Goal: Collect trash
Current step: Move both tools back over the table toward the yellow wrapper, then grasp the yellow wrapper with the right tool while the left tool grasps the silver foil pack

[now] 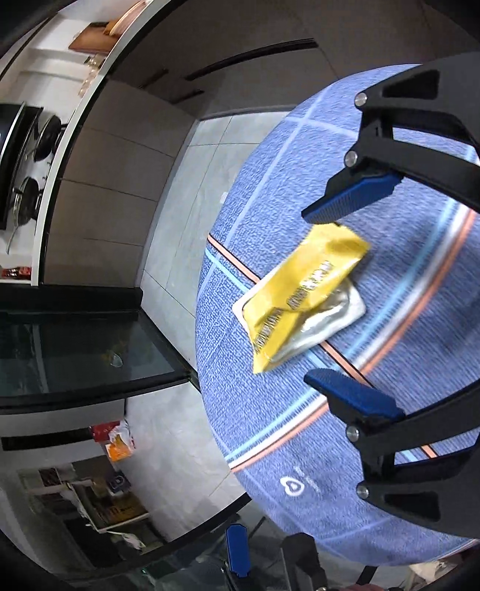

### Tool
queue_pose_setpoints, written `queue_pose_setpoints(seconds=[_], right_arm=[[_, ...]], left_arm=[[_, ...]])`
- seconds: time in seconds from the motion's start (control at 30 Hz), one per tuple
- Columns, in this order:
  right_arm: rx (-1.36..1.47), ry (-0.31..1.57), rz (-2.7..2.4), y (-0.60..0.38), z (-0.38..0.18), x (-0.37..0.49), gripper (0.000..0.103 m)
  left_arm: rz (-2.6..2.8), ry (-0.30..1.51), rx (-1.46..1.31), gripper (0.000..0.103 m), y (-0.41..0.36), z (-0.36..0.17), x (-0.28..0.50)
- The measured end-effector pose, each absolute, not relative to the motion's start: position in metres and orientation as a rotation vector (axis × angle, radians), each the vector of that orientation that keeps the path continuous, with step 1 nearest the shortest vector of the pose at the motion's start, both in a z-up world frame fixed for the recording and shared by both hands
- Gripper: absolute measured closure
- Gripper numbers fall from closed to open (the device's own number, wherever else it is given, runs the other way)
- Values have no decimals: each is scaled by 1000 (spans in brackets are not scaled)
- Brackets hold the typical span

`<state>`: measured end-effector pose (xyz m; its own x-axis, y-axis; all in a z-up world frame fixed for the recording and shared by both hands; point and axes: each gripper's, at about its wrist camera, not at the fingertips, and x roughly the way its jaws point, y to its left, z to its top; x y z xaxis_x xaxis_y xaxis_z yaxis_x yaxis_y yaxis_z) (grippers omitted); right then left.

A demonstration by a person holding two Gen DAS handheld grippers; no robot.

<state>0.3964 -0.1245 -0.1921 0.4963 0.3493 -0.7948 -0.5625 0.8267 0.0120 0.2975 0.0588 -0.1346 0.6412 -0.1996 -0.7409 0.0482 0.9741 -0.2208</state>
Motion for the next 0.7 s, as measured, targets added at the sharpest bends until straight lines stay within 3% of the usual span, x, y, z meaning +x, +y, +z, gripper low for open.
queue_pose_setpoints(seconds=[0.17, 0.23, 0.27, 0.33, 0.7], right_arm=[[-256, 908, 579, -119, -201, 411, 44], [-254, 921, 575, -119, -205, 414, 73], [-250, 926, 567, -120, -206, 415, 75], [-228, 917, 556, -125, -205, 413, 95], [-16, 868, 448, -192, -190, 370, 95]], left_arm=[[-148, 884, -187, 9, 54, -142, 308], [-153, 888, -190, 9, 50, -144, 313], [-155, 890, -191, 9, 49, -144, 315], [-169, 895, -189, 9, 44, -147, 322], [-270, 939, -157, 15, 14, -161, 375]])
